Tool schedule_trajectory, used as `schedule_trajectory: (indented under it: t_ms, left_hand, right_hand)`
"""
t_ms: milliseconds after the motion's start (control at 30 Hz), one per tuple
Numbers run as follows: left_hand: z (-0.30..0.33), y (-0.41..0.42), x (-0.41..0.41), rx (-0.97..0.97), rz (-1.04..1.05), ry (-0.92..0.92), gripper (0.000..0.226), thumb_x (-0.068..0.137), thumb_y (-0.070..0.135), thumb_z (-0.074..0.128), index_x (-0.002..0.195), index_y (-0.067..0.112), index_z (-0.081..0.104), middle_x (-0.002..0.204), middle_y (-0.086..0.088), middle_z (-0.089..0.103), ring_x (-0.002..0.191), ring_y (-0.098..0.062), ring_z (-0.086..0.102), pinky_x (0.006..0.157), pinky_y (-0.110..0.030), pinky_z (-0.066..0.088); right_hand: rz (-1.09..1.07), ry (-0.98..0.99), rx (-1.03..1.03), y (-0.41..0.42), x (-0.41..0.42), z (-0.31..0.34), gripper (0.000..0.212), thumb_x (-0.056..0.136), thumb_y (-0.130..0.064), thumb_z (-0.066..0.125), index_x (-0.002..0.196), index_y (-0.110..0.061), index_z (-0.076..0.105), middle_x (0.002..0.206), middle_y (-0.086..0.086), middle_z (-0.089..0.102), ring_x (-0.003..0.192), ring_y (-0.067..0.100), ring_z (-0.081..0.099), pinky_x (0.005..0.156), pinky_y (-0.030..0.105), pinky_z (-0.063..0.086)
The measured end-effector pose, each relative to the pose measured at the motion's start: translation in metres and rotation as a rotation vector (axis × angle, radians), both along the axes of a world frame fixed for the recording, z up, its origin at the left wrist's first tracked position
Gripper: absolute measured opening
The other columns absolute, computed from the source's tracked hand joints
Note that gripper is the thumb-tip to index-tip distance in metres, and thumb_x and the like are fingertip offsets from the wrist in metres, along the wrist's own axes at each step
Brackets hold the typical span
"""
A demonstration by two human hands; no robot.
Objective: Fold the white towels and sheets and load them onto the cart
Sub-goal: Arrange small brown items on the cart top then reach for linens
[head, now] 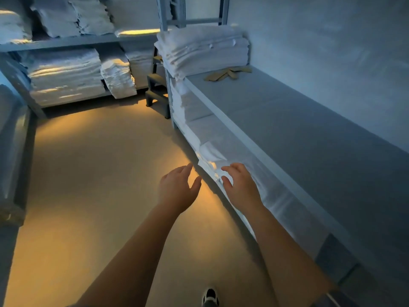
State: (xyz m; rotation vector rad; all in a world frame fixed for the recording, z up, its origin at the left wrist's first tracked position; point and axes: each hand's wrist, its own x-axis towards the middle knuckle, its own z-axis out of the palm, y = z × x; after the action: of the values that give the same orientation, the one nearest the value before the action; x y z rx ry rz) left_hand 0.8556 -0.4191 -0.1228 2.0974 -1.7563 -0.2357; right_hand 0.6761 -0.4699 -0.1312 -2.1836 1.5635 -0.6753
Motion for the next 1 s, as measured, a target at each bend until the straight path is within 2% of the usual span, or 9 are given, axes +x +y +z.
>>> schedule_trajectory:
  t_ms: [267,433,533,600,767,1000]
  left_hand:
    - [0.016,-0.161,0.049,-0.043,0.035,0.011,0.055,0.095,0.049,0.044,0.142,0.022,0.043,0.137,0.001,0.055,0.124,-0.018,0.052,0.099,-0.033,0.040]
    - [0.009,-0.255,0.097,-0.015,0.016,0.031,0.056,0.095,0.050,0.041,0.145,0.024,0.038,0.144,0.003,0.048,0.130,-0.018,0.046,0.104,-0.034,0.036]
    - [0.004,-0.318,0.136,-0.016,-0.022,0.035,0.058,0.094,0.051,0.041,0.146,0.025,0.036,0.145,0.003,0.046,0.131,-0.017,0.044,0.106,-0.035,0.035]
    - [0.004,-0.362,0.168,-0.025,-0.068,0.011,0.059,0.094,0.051,0.041,0.146,0.025,0.036,0.145,0.004,0.047,0.132,-0.015,0.043,0.105,-0.033,0.035]
    - [0.018,-0.468,0.237,-0.064,-0.172,-0.031,0.057,0.095,0.049,0.042,0.146,0.022,0.039,0.140,0.004,0.052,0.127,-0.013,0.047,0.101,-0.028,0.037]
    - [0.023,-0.592,0.272,-0.057,-0.340,0.009,0.058,0.096,0.046,0.045,0.146,0.019,0.038,0.142,0.002,0.049,0.130,-0.013,0.044,0.104,-0.031,0.035]
  right_hand:
    - [0.035,-0.021,0.040,-0.166,0.055,0.017,0.032,0.098,-0.028,0.049,0.129,-0.020,0.056,0.136,0.000,0.044,0.118,0.017,0.050,0.092,0.026,0.046]
    - [0.004,0.003,0.065,-0.255,0.104,0.003,0.032,0.099,-0.032,0.047,0.128,-0.024,0.055,0.136,-0.004,0.043,0.118,0.015,0.048,0.087,0.018,0.039]
    - [-0.023,-0.005,0.095,-0.312,0.142,-0.004,0.031,0.098,-0.031,0.047,0.127,-0.023,0.056,0.137,-0.003,0.043,0.122,0.017,0.046,0.097,0.031,0.045]
    - [-0.035,0.005,0.109,-0.350,0.170,-0.005,0.031,0.098,-0.028,0.048,0.126,-0.020,0.057,0.137,-0.001,0.043,0.122,0.019,0.046,0.099,0.039,0.043]
    - [-0.128,0.013,0.110,-0.436,0.229,0.005,0.032,0.098,-0.026,0.048,0.128,-0.019,0.057,0.139,0.000,0.041,0.126,0.019,0.043,0.100,0.040,0.040]
    - [-0.277,0.018,0.105,-0.531,0.262,0.015,0.034,0.098,-0.027,0.047,0.131,-0.020,0.054,0.141,0.000,0.039,0.129,0.019,0.040,0.101,0.039,0.038]
